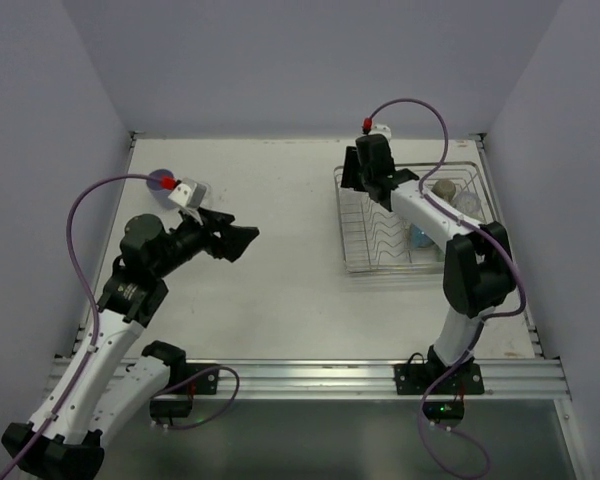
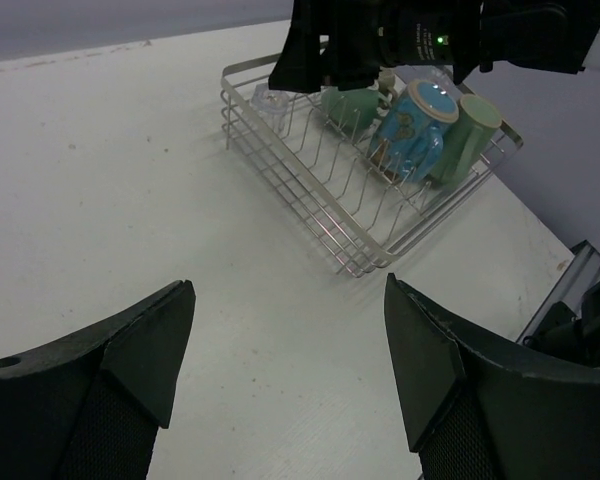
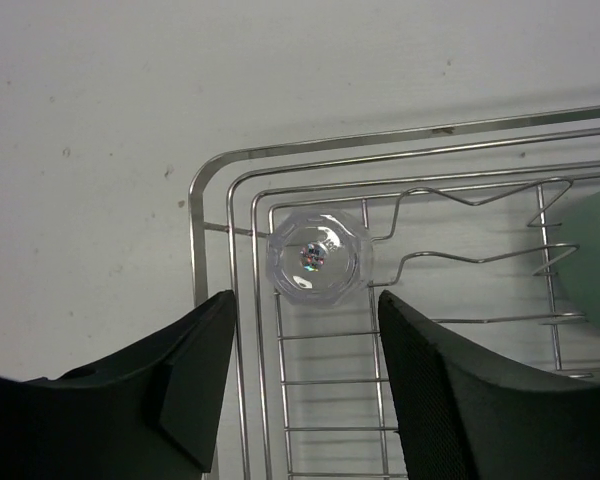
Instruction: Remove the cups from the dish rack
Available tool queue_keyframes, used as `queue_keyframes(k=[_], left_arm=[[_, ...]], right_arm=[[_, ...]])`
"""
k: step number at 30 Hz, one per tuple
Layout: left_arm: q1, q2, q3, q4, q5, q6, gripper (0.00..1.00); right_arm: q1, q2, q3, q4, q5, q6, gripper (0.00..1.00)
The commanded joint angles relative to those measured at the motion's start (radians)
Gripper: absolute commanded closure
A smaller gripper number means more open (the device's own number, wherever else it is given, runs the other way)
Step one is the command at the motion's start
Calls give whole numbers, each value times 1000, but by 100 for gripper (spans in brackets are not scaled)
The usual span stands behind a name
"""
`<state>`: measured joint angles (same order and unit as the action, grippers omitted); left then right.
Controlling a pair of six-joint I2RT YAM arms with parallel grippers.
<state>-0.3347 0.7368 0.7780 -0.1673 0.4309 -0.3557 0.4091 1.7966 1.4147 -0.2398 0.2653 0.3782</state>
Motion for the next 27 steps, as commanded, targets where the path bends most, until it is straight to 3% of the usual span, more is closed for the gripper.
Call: queue_keyframes(k=[1,13,21,25,27], left_arm=[[-6,19,-3,29,-53,32,18],[-47,30,15,-12,-103,55,19],[-47,38,15,-15,-116,61,19],[-47,42,15,-15,-118,60,19],[-47,44,15,-17,-124,60,19]], right_arm=[[-7,47,81,-53,84,-24,37],[-16,211,207,-96,54,-39,33],[-16,212,193,-72,51,-35,36],[-16,210,190,-75,43,-39,40],[-16,224,196,-78,43,-38,50]])
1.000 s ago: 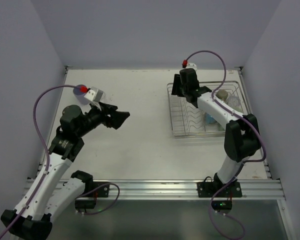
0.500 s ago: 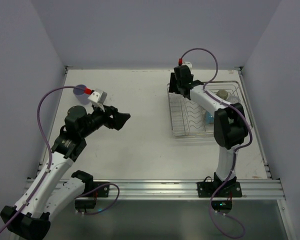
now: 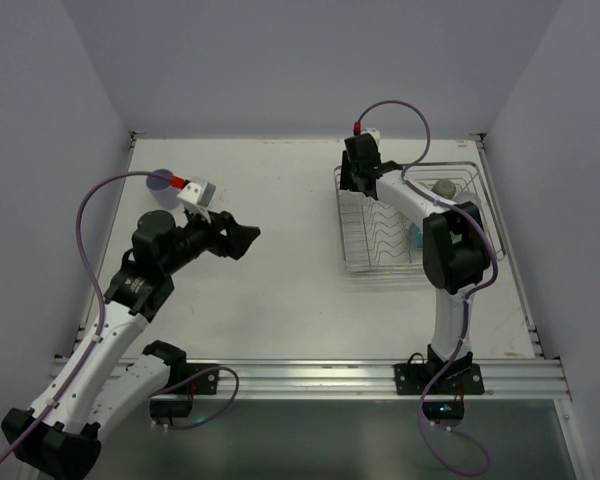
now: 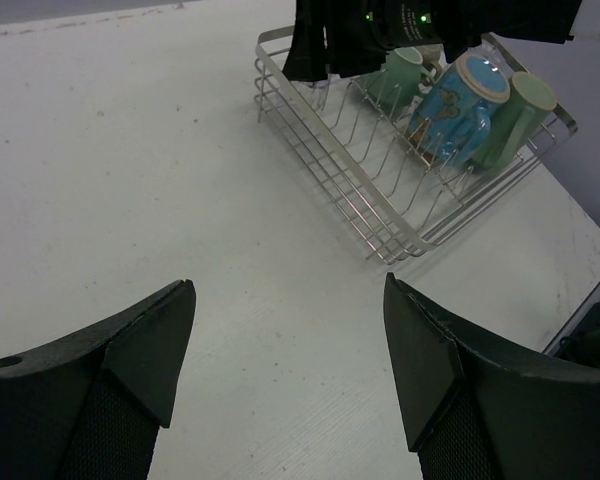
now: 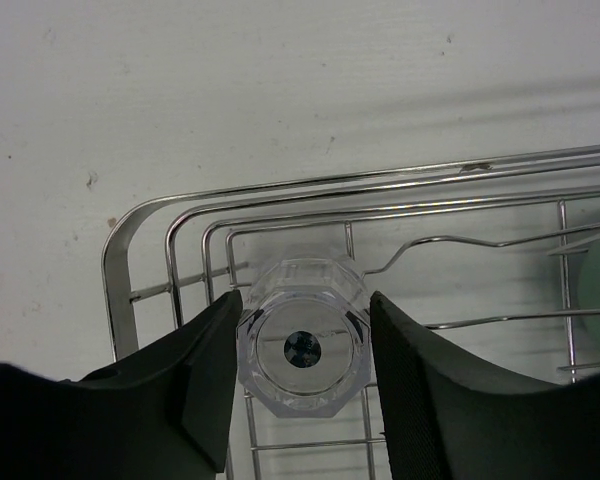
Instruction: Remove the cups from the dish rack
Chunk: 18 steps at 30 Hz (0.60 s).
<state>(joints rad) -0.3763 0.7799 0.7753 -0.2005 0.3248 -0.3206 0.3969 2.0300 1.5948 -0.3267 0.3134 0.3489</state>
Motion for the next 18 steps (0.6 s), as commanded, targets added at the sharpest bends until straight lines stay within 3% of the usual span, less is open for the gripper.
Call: queue_keyframes(k=[1,2,6,13,17,18], left_arm=[[-4,2,18,16,-21,26,19],[-4,5,16,15,-23,26,19],[-4,32,24,16,3,11,19],[-4,74,35,85,65,-101,21],[-6,113,24,185,124,-256,22],[-7,122,15,246,178,-287,24]], right_arm=[[-4,-14,10,15,-5,-4,54],[-4,-39,-7,21,-7,-2,62],[-4,-158,-58,64,3,2,71],[-4,-485,-274,195,-72,51,71],[-4,-652,-470,294,-203,163,70],[-4,-683,-504,349,-294,195,70]])
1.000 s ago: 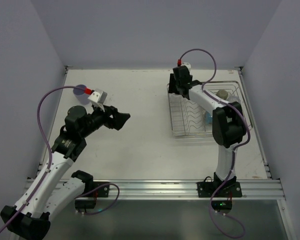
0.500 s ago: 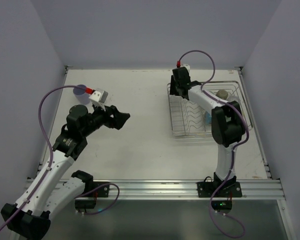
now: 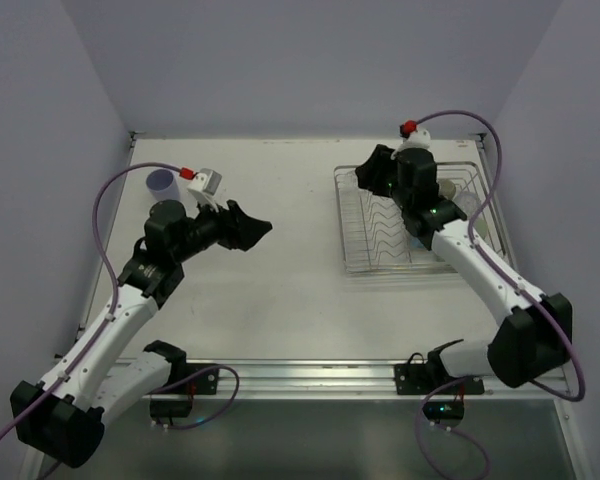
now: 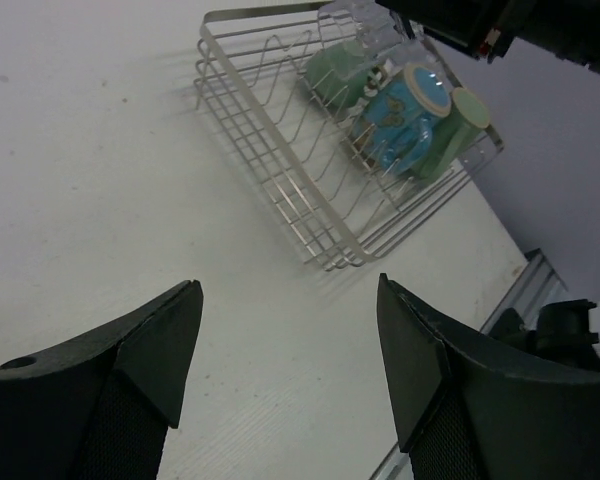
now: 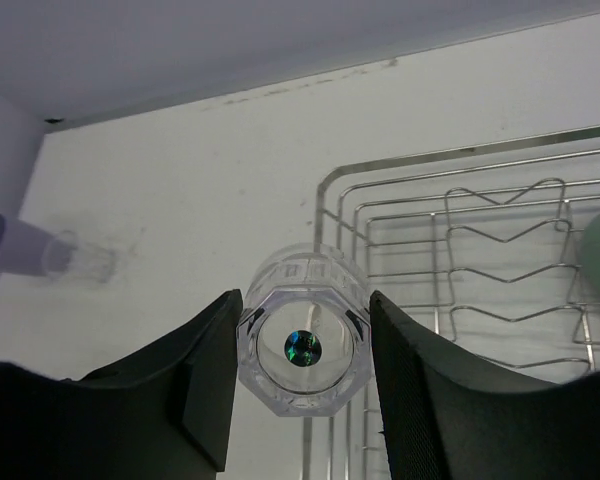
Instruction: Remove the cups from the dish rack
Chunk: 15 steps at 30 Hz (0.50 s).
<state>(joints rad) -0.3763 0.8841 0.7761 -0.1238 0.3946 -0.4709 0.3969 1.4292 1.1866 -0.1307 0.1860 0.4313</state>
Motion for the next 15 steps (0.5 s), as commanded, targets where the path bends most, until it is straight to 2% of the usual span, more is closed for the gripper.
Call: queue_keyframes(k=[1,3,6,9,15], left_arm=[[-10,33,3,255,127,-170,25],[-16,61,-20,344,142,-239,27],[-29,93,-31,406,161,-305,30],[-45,154,-44,515,196,-380,40],[-104,228,-23,558,176,-403,44]], right_arm=[[-4,-142,-131,187,-225,185,70],[2,-193,-206,267,-383,257,69],[20,-274,-310,434,-534,397,69],[45,-293,-363,546,-598,477,69],[62,-227,-458,816,-732,618,69]])
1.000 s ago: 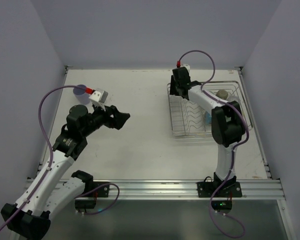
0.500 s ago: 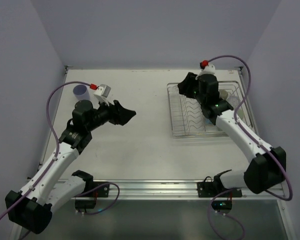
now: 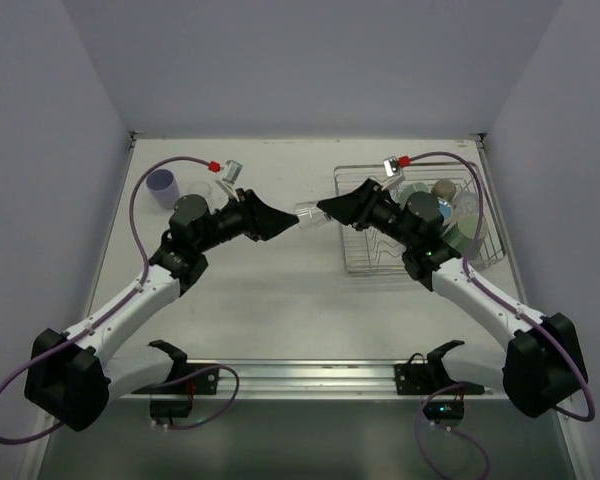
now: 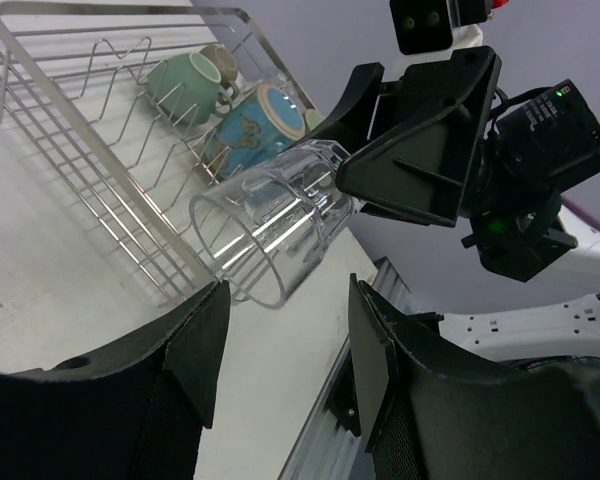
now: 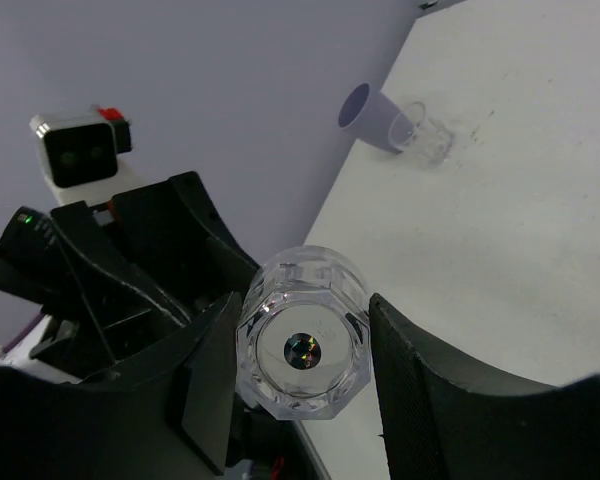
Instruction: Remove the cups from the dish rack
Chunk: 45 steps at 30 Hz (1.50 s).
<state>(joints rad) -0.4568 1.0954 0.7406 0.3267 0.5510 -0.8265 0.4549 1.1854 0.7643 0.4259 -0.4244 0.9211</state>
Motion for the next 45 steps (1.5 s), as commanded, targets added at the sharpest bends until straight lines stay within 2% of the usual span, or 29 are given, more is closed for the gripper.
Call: queue_keyframes(k=[1,7,10,13,14,15,17,18,21,25,26,27,29,31,32,35,36,39,45], left_arm=[[-31,32,19,106,18,-49,44],[-66,64,36,126,6,-54,48],[-75,80,39,141,6,-59,55],[-77,87,42,156,0,-65,80],[-77,83,45,149,-9,-54,96],[-77,72,51,135,-38,-42,100],[-77,60,77,72,-75,12,100],[-77,48,92,2,-120,35,100],[-77,41,180,-165,-233,145,100],[-75,99,375,-466,-448,300,100],[-75,122,413,-526,-488,355,100],[-75,180,454,-645,-594,383,100],[-72,271,554,-733,-727,446,100],[-57,332,624,-813,-785,475,100],[-46,363,643,-830,-798,493,100],[36,466,712,-871,-813,503,100],[96,503,736,-883,-789,501,100],[173,546,790,-909,-801,506,100],[234,669,916,-1038,-853,561,100]], right_arm=[[2,25,-45,281,-131,149,69],[14,80,-65,362,-160,185,68],[21,114,-62,384,-174,197,68],[30,141,-60,412,-182,217,68],[30,155,-63,418,-182,219,68],[31,160,-66,427,-178,220,66],[33,174,-77,438,-178,226,57],[31,174,-82,436,-174,225,40],[31,171,-91,433,-174,222,13],[27,106,-120,364,-151,170,3],[28,86,-120,278,-122,144,2],[28,65,-120,228,-103,87,1],[27,4,-118,86,-38,32,1],[28,-45,-115,2,8,-48,1],[27,-56,-108,-69,38,-76,1],[28,-101,-102,-162,67,-152,1],[30,-112,-103,-174,76,-175,1],[28,-156,-100,-246,84,-226,1],[30,-204,-115,-283,82,-264,1]])
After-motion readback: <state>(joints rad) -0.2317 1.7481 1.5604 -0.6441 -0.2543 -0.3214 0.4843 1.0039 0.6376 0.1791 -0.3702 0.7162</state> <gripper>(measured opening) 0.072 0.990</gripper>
